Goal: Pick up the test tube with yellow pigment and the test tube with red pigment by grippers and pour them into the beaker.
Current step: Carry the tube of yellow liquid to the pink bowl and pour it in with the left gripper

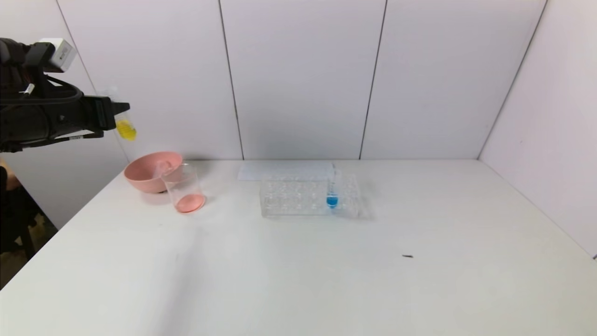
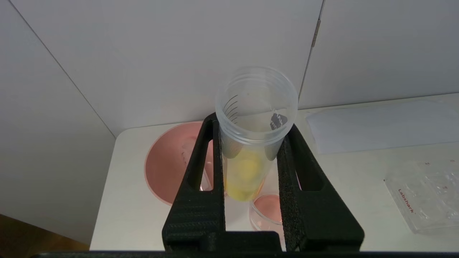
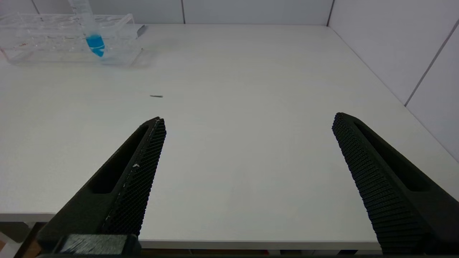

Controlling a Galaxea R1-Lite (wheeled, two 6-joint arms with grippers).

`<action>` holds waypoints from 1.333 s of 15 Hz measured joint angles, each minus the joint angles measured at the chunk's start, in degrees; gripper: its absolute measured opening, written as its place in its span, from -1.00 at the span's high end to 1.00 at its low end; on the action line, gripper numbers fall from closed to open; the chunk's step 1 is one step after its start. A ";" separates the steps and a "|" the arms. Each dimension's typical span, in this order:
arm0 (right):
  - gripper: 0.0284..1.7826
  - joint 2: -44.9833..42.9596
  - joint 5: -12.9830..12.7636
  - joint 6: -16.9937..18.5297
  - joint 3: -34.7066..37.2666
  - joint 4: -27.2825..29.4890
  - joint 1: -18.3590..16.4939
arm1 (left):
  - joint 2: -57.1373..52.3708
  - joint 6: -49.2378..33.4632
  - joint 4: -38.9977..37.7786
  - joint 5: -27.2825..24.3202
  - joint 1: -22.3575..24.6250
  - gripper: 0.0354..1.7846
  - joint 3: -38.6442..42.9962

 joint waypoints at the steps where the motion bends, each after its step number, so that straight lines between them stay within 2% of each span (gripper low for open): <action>1: -0.91 0.00 0.00 0.00 0.00 0.00 0.00 | 0.23 -0.02 -0.11 0.00 0.02 0.54 0.11; 7: -0.91 0.00 0.02 0.00 0.02 0.00 0.00 | 1.33 -0.09 -0.99 -0.02 0.56 0.54 1.56; 12: -0.91 0.00 0.00 0.00 0.02 0.00 -0.02 | 3.25 -0.06 -6.75 -0.04 0.63 0.54 4.46; 20: -0.91 0.00 0.00 0.00 0.02 0.00 0.02 | 5.40 0.27 -11.13 -0.22 0.63 0.54 7.68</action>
